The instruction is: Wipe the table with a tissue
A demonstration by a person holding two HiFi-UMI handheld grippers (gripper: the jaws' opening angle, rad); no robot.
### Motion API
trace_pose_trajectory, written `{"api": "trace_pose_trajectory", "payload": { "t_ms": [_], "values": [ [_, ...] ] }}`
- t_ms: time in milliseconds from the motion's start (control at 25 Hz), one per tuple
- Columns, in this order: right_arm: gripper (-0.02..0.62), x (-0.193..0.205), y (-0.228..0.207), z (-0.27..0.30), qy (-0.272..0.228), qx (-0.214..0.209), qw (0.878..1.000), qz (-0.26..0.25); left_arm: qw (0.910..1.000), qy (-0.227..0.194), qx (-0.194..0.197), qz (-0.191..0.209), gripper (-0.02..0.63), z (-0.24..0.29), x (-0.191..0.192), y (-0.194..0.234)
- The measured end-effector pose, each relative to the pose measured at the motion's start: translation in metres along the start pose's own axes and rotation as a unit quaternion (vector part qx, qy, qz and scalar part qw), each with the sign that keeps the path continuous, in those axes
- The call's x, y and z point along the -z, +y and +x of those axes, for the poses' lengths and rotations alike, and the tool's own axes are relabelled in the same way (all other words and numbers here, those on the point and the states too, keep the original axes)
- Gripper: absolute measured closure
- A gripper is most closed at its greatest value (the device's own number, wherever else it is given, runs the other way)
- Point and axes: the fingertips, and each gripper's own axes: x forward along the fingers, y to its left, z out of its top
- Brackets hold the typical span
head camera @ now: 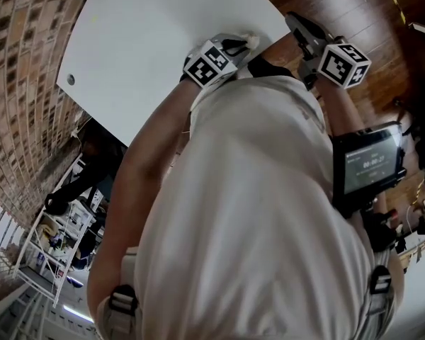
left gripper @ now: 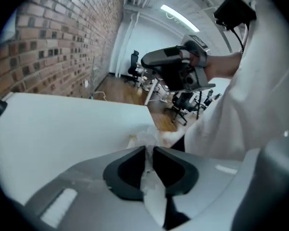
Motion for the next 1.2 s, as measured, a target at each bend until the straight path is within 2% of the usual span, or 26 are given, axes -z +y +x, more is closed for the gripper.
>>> {"api": "trace_pose_trajectory", "payload": {
  "t_ms": [120,200,240,320,400,440,520,600,640,800,920,1080,1200],
  "values": [
    [0.588,-0.001,0.000,0.002,0.002,-0.002,1.000,-0.002,0.9935,0.067,0.067,-0.062,0.551,-0.024,0.035,-0.008],
    [0.588,-0.002,0.000,0.002,0.003,-0.003,1.000,-0.003,0.9855,0.102,0.076,-0.113,0.550,-0.041,0.056,-0.004],
    [0.588,-0.002,0.000,0.002,0.003,-0.004,1.000,-0.004,0.9834,0.106,0.066,-0.131,0.549,-0.049,0.063,0.001],
    [0.588,-0.001,0.003,0.004,0.004,-0.008,1.000,-0.003,0.9855,0.079,0.017,-0.149,0.549,-0.066,0.066,0.018],
    [0.588,0.000,0.004,0.005,0.007,-0.011,1.000,-0.004,0.9858,0.007,-0.066,-0.154,0.548,-0.086,0.057,0.043],
    [0.588,0.000,0.004,0.005,0.008,-0.012,1.000,-0.004,0.9804,-0.029,-0.115,-0.158,0.548,-0.097,0.053,0.057],
    [0.588,0.001,0.004,0.006,0.010,-0.013,1.000,-0.005,0.9623,-0.075,-0.201,-0.167,0.548,-0.115,0.049,0.081],
    [0.588,0.002,0.003,0.007,0.013,-0.015,1.000,-0.006,0.9508,-0.088,-0.242,-0.173,0.548,-0.118,0.049,0.094],
    [0.588,0.003,0.004,0.007,0.015,-0.016,1.000,-0.006,0.9500,-0.085,-0.249,-0.168,0.546,-0.114,0.049,0.096],
    [0.588,0.002,0.005,0.009,0.018,-0.019,1.000,-0.008,0.9629,-0.048,-0.238,-0.117,0.546,-0.077,0.036,0.096],
    [0.588,-0.001,0.005,0.011,0.017,-0.022,1.000,-0.010,0.9677,-0.043,-0.232,-0.090,0.546,-0.058,0.023,0.095],
    [0.588,-0.001,0.003,0.009,0.018,-0.025,0.999,-0.010,0.9830,-0.037,-0.175,-0.044,0.546,-0.035,0.010,0.064],
    [0.588,0.000,0.006,0.006,0.018,-0.030,0.999,-0.008,0.9907,-0.024,-0.124,-0.050,0.546,-0.023,0.012,0.031]
  ]
}}
